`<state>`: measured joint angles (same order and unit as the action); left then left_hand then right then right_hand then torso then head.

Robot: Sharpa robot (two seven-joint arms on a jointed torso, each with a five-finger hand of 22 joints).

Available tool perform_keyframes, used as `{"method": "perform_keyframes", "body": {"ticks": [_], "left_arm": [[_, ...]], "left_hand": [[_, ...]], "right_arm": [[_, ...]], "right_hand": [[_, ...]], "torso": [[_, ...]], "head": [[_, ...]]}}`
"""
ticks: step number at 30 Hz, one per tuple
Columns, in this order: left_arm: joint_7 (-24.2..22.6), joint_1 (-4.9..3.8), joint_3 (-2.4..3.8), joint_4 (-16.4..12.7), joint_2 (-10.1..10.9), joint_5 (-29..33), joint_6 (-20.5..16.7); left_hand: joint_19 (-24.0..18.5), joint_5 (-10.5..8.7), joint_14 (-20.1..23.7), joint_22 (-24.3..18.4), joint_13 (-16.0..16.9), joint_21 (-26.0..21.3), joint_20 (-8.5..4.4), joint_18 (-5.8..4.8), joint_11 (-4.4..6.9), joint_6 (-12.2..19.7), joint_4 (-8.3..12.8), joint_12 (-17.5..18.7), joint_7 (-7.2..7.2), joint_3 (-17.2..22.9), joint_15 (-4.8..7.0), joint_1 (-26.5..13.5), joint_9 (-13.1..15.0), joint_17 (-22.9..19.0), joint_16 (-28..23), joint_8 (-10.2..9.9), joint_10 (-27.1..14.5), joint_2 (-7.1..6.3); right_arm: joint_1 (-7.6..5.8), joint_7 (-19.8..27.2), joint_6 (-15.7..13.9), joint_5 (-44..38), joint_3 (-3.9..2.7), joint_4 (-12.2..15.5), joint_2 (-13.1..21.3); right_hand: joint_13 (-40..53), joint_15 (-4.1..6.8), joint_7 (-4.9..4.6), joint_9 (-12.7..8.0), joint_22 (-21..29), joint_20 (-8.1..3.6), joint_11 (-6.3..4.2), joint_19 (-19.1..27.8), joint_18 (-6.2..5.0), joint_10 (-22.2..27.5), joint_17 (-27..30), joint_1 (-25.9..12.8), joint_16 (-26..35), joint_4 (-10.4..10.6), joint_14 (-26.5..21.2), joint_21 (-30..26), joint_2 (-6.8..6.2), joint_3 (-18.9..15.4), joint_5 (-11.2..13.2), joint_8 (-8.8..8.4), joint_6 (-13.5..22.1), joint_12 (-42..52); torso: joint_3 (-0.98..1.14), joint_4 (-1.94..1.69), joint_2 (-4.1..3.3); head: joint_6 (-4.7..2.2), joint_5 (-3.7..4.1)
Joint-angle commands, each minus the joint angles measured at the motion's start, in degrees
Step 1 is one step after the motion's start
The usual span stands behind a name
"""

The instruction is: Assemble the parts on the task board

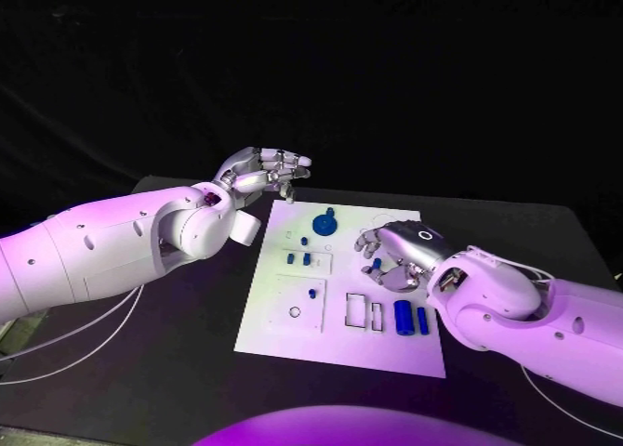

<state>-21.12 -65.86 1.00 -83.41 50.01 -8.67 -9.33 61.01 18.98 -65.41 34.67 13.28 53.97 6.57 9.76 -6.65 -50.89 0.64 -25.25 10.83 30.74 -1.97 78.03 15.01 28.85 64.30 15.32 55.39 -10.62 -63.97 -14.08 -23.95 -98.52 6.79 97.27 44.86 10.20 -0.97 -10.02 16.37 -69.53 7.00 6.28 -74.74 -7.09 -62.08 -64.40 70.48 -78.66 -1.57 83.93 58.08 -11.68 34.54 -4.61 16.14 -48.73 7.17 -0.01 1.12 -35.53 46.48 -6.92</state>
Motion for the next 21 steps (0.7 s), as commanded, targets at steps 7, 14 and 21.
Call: {"method": "perform_keyframes", "body": {"ticks": [7,14,21], "left_arm": [[-0.35,0.0,0.05,-0.11,-0.07,0.31,0.75],[-0.4,0.06,0.04,-0.06,-0.1,0.31,0.76],[-0.39,0.08,0.04,-0.11,-0.17,0.31,0.83]], "left_hand": [[-0.14,0.23,0.38,-0.06,-0.09,-0.33,0.41,0.84,0.02,0.44,0.06,-0.17,-0.13,-0.2,0.07,-0.48,-0.09,-0.07,0.24,0.2,-0.43,0.17],[-0.14,0.23,0.38,-0.06,-0.09,-0.33,0.41,0.84,0.02,0.44,0.06,-0.17,-0.13,-0.2,0.07,-0.48,-0.09,-0.07,0.24,0.2,-0.43,0.17],[-0.13,0.23,0.4,-0.07,-0.1,-0.35,0.42,0.84,0.0,0.5,0.09,-0.23,-0.12,-0.21,0.06,-0.44,-0.08,-0.09,0.29,0.3,-0.6,0.19]], "right_arm": [[-2.36,4.32,7.5,6.81,-0.26,-3.23,2.13],[-2.15,4.78,9.46,6.23,-0.15,-6.17,0.96],[-1.58,5.1,10.06,6.09,0.11,-8.33,-0.99]], "right_hand": [[-2.35,-1.17,0.15,-0.29,2.42,0.33,0.65,2.3,-0.48,6.45,0.36,0.82,0.01,0.11,0.3,-4.43,-1.29,-3.75,-2.39,-1.51,0.96,-0.84],[-2.65,-1.18,-0.07,-0.18,2.13,0.37,0.63,1.93,-0.41,6.19,-0.45,1.42,-0.51,0.15,0.64,-4.07,-0.65,-4.37,-2.91,-1.44,0.35,0.02],[-3.04,-1.16,-0.25,-0.02,1.06,0.37,0.66,0.81,-0.1,5.09,-1.34,2.83,-1.08,-0.51,1.03,-2.48,0.11,-3.81,-3.01,-1.19,-0.97,1.33]], "torso": [[0.16,0.19,0.06],[0.24,0.12,0.03],[0.06,0.11,-0.06]], "head": [[-0.47,0.53],[-0.48,0.38],[-0.42,0.36]]}}
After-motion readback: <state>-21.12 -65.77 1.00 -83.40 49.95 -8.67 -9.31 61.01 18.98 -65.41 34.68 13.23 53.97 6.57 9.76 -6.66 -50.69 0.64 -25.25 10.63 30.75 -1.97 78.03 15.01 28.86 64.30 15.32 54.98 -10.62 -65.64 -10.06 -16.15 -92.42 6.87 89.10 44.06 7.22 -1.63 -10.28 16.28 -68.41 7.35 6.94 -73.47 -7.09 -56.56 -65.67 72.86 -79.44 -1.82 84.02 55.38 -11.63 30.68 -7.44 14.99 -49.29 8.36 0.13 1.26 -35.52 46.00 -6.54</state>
